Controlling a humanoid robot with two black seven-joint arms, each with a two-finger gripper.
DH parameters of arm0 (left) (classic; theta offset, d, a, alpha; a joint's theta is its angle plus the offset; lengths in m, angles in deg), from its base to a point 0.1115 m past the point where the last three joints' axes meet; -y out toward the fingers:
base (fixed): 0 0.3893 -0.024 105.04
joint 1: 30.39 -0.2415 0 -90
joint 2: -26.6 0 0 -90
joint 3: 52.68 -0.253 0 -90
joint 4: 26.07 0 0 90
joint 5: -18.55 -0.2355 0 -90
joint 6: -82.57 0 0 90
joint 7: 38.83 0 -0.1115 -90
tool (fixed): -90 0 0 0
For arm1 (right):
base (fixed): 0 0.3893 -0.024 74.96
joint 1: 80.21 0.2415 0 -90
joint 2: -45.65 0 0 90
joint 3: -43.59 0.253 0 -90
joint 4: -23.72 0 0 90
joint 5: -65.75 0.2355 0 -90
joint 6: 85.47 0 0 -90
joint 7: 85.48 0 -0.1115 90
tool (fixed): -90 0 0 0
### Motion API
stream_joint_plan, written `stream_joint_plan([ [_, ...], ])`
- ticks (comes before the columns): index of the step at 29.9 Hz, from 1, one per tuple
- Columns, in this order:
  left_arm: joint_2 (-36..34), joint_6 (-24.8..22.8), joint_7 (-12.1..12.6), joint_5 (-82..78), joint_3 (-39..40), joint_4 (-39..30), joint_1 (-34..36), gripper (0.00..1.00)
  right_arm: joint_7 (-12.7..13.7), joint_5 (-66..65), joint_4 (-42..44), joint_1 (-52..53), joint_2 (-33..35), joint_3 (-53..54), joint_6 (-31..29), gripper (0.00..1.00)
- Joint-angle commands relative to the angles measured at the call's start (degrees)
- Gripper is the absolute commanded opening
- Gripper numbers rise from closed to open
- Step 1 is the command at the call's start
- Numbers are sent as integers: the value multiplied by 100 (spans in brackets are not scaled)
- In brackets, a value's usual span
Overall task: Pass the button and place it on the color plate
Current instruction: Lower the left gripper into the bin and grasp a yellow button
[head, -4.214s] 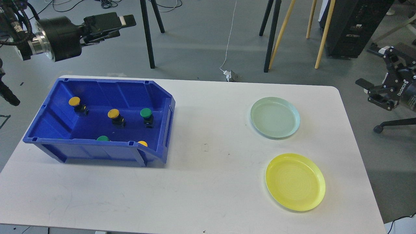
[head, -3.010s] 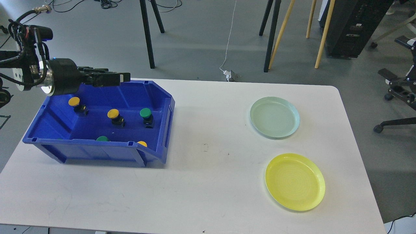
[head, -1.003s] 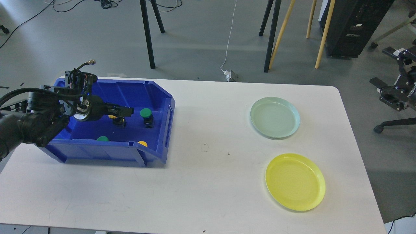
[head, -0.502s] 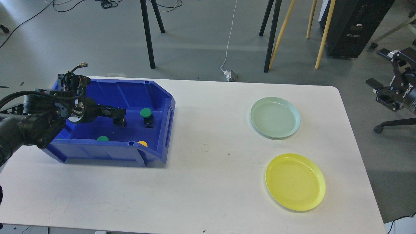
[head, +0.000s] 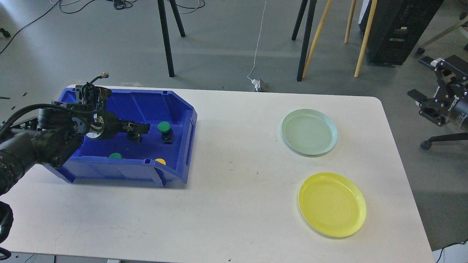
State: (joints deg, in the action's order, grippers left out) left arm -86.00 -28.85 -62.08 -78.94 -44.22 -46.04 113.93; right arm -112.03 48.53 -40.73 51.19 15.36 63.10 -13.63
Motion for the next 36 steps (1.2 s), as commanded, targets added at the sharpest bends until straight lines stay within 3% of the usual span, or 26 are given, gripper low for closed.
stream_joint_plan([
  [1, 0, 67, -38, -7, -2, 176, -18, 96, 1, 0, -6, 0, -47, 1, 23, 98],
  [12, -8, 112, -82, 2, -11, 186, -141, 83, 1, -9, -6, -9, -82, 1, 76, 98],
  [25, 27, 33, -91, 11, -107, 151, -106, 38, 1, -35, 3, -9, -82, 1, 76, 98],
  [33, -113, -38, -433, 46, -99, 45, 61, 37, 1, -53, 74, 8, -267, 1, 103, 98],
  [36, -490, -90, -474, 107, -99, -278, 96, 37, 1, -53, 82, 8, -276, 1, 103, 98],
])
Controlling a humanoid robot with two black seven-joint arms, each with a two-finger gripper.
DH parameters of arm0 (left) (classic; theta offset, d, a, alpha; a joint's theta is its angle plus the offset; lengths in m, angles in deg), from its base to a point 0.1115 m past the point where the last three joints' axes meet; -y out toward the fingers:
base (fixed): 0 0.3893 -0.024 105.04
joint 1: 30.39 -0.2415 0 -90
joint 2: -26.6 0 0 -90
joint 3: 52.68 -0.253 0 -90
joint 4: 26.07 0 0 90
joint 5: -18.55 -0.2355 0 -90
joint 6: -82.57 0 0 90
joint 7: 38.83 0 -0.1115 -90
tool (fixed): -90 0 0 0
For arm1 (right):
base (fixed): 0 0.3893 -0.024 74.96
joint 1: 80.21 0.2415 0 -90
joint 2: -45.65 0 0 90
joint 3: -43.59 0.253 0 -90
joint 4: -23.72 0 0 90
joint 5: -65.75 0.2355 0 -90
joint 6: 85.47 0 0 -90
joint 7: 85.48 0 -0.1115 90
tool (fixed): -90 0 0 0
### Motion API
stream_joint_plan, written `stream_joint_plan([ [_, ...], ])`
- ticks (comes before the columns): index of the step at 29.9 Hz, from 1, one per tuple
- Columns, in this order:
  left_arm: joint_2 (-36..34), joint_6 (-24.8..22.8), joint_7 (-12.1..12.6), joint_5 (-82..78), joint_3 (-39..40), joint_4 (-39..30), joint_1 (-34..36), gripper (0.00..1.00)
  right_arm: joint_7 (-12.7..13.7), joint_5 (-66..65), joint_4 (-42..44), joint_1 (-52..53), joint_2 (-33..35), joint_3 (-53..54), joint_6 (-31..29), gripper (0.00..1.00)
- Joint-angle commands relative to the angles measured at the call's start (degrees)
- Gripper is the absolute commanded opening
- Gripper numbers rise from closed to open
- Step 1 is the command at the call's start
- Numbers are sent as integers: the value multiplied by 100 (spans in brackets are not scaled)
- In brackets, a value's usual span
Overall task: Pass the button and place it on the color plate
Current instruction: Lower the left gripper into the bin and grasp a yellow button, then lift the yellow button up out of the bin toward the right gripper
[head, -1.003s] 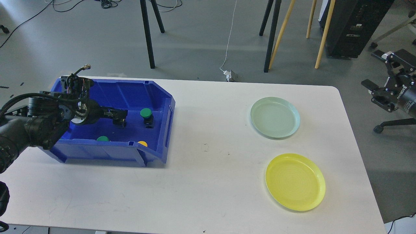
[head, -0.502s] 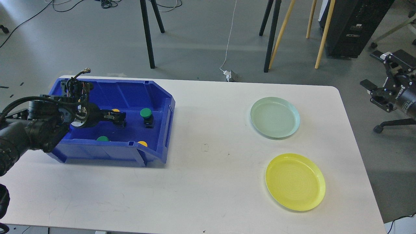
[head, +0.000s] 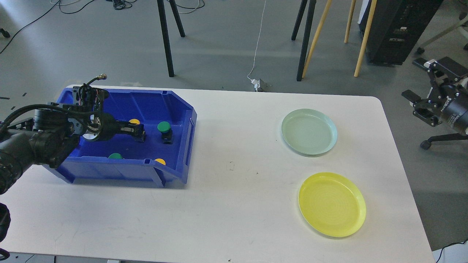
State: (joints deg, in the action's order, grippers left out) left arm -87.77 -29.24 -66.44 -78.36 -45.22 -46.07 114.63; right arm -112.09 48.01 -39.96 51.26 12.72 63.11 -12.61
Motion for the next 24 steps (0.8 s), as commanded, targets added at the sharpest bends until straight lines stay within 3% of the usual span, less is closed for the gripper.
stream_joint_plan([
  [1, -462, -103, -39, 67, 1, -459, 26, 37, 6, -1, 5, 2, -12, -1, 0, 98],
  [8, -2009, -446, -39, 163, 81, -2497, 35, 37, -2, 8, 286, 63, -389, 43, 0, 98],
  [15, -2889, -619, -39, 1612, 536, -3659, 297, 37, -29, 8, 286, 203, -679, 131, 0, 98],
  [20, -2767, -619, -39, 2439, 1274, -3774, 808, 37, -3, 25, 233, 353, -899, 359, -26, 98],
  [24, -2100, -619, -39, 2625, 1846, -3932, 922, 37, 173, 69, 163, 572, -926, 377, -97, 98],
])
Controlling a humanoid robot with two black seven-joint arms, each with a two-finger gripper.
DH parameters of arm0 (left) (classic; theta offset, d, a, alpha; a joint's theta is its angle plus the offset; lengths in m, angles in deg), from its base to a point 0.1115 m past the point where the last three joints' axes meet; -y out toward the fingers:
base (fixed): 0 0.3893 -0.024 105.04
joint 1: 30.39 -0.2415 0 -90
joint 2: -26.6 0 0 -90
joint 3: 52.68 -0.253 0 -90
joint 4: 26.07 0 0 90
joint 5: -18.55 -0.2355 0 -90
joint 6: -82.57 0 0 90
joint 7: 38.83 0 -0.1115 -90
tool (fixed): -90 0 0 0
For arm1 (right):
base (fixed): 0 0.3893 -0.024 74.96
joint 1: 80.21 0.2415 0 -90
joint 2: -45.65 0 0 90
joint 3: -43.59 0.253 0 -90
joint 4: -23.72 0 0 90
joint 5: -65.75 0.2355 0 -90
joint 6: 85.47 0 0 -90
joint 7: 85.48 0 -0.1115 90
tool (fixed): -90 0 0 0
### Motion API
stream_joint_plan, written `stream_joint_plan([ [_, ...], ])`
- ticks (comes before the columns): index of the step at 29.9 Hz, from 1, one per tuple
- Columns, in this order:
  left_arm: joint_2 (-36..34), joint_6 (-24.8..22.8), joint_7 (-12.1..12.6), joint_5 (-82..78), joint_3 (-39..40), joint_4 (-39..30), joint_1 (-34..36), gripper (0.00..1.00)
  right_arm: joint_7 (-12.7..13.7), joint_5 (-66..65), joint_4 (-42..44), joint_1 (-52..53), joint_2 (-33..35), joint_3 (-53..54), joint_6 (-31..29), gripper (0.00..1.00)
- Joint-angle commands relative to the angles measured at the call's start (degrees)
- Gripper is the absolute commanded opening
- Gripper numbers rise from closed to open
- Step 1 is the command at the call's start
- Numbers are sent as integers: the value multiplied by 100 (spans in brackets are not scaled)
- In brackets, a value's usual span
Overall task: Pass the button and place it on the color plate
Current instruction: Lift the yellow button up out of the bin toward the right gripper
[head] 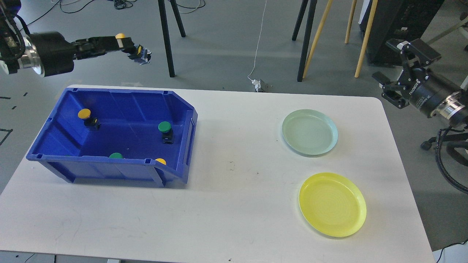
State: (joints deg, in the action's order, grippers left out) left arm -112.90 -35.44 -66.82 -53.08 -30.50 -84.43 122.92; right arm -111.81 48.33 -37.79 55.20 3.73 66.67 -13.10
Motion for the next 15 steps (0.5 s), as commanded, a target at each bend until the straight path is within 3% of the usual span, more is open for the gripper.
stream_joint_plan([
  [1, 597, 1, -1, 88, 497, -106, 94, 37, 232, 80, -106, 231, -27, 22, -65, 98],
  [7, 1424, 15, -1, 70, 648, -237, 243, 36, 584, 387, -510, 337, -9, 66, -548, 98],
  [15, 1750, 1024, -1, -728, 604, -739, 200, 35, 883, 933, -1090, 407, 140, 75, -970, 98],
])
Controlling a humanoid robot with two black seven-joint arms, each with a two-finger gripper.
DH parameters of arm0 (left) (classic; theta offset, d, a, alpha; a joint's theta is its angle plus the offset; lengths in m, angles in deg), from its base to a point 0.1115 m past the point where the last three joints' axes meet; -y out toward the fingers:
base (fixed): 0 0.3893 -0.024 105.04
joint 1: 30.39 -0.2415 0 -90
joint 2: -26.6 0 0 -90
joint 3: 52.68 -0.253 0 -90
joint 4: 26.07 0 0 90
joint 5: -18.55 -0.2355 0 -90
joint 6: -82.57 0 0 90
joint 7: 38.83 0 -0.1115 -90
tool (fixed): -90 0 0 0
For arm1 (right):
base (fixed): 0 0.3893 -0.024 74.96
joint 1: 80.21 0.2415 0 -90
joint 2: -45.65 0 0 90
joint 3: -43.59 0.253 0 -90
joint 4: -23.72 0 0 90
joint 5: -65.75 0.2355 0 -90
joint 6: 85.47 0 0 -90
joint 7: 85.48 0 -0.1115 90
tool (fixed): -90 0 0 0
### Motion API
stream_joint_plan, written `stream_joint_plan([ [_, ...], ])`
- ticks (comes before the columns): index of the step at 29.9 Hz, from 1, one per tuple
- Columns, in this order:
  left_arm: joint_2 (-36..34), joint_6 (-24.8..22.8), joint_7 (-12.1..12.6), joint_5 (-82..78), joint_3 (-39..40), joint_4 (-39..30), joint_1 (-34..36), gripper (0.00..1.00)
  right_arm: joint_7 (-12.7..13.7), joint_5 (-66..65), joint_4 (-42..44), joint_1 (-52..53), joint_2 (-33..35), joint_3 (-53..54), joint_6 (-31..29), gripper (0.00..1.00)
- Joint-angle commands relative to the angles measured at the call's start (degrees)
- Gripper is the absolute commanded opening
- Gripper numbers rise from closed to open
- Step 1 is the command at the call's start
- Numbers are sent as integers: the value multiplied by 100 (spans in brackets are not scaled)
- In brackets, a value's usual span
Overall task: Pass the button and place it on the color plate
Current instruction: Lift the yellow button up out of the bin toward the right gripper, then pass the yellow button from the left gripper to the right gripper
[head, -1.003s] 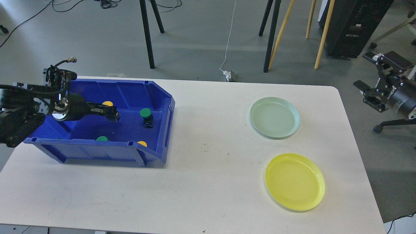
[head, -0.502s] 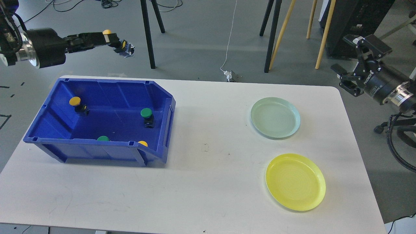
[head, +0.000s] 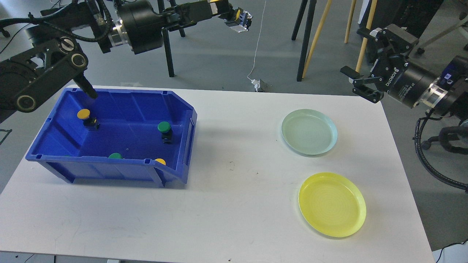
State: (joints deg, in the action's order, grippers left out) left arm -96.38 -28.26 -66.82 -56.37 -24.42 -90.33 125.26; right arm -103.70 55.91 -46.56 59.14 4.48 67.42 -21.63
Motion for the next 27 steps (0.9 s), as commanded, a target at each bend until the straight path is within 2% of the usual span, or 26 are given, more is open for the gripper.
stream_joint_plan([
  [1, 168, 473, 0, -574, -30, -148, -43, 35, 107, 211, -301, 4, 100, 0, -126, 98],
  [5, 432, 1168, 0, -1181, -66, -148, -78, 33, 116, 369, -670, -13, 153, -18, -144, 98],
  [12, 793, 2056, 0, -1385, -136, -157, -210, 33, 125, 422, -1014, -31, 144, 17, -65, 98],
  [16, 907, 2250, 0, -1385, -206, -157, -272, 33, 116, 606, -1172, -22, 153, 149, -56, 98],
  [22, 925, 2303, 0, -1393, -259, -157, -386, 33, 134, 826, -1313, 22, 171, 290, 14, 98],
  [27, 934, 2602, 0, -1420, -268, -218, -386, 33, 134, 826, -1313, 101, 109, 290, 67, 98],
])
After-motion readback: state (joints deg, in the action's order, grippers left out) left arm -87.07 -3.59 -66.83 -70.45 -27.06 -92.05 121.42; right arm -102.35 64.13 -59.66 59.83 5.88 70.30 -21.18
